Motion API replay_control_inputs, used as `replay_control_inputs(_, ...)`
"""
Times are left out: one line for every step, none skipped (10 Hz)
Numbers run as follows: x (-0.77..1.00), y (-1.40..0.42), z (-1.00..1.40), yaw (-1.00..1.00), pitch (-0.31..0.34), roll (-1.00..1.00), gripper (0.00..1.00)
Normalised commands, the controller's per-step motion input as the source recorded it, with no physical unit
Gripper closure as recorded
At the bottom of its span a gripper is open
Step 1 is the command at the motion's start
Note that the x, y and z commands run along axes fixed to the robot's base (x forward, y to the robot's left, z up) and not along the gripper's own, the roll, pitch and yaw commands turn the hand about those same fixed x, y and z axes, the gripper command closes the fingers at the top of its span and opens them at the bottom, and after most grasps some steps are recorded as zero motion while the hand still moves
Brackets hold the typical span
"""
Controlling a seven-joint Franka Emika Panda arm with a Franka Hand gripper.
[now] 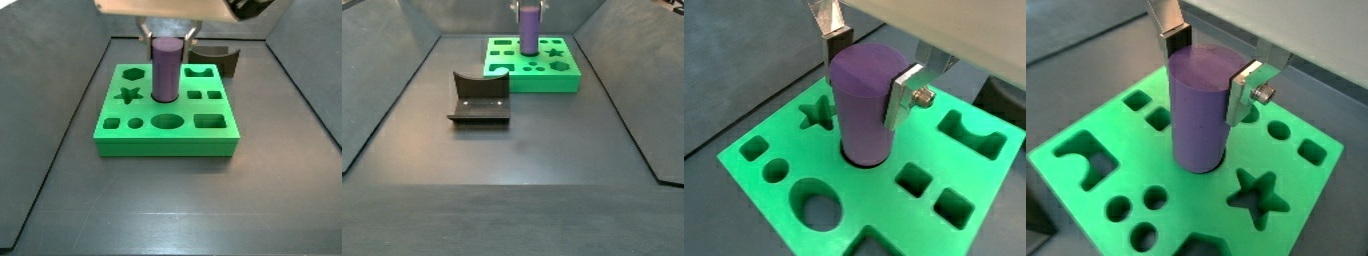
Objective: Insert the round object.
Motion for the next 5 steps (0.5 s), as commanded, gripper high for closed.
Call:
replay_control_inputs(-0.18, 0.00, -0.49, -0.18, 0.000, -0.24, 1.00)
replay_control_inputs(0.00, 0.00, -0.58, -0.11, 0.000, -0.26, 1.00)
replay_control_inputs(0.21, -0.06, -0.81, -0.01, 0.000, -0.13, 1.00)
replay_control_inputs(0.21, 0.00, -1.00, 0.00, -0.009, -0.06, 1.00)
replay_control_inputs(0.10, 0.01, -1.00, 0.00, -0.017, 0.00, 1.00)
